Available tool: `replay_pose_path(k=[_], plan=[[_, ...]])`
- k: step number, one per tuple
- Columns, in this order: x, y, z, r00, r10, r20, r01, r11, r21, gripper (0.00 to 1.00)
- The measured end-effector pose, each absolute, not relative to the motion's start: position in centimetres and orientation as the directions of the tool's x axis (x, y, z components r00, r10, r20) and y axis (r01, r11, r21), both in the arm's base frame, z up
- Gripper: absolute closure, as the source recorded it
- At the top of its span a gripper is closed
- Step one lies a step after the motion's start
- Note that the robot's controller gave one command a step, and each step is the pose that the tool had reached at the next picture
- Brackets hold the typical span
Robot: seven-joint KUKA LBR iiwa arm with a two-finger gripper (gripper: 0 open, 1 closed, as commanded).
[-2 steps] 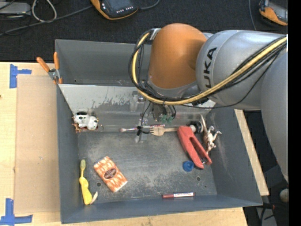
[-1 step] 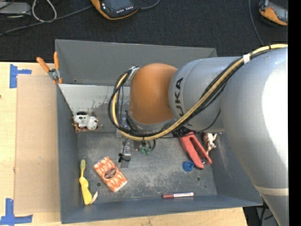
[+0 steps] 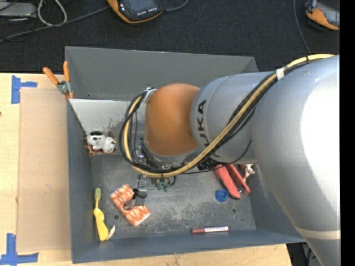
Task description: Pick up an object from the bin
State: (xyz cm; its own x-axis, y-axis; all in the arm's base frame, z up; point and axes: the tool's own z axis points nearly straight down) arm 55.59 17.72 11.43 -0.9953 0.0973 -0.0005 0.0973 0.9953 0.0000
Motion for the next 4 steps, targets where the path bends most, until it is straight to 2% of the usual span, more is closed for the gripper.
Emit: replay_pose_path(k=[1, 2, 3, 4], plan=[[55.4, 19.4, 11.7, -0.970, -0.242, 0.001, -0.242, 0.970, 0.002, 0.00], [54.8, 18.3, 9.4, -0.986, -0.169, 0.000, -0.169, 0.986, 0.002, 0.00], [54.9, 18.1, 7.2, -0.986, -0.169, -0.003, -0.169, 0.986, 0.004, 1.00], [54.9, 18.1, 7.2, -0.986, -0.168, -0.003, -0.168, 0.986, 0.004, 1.00]])
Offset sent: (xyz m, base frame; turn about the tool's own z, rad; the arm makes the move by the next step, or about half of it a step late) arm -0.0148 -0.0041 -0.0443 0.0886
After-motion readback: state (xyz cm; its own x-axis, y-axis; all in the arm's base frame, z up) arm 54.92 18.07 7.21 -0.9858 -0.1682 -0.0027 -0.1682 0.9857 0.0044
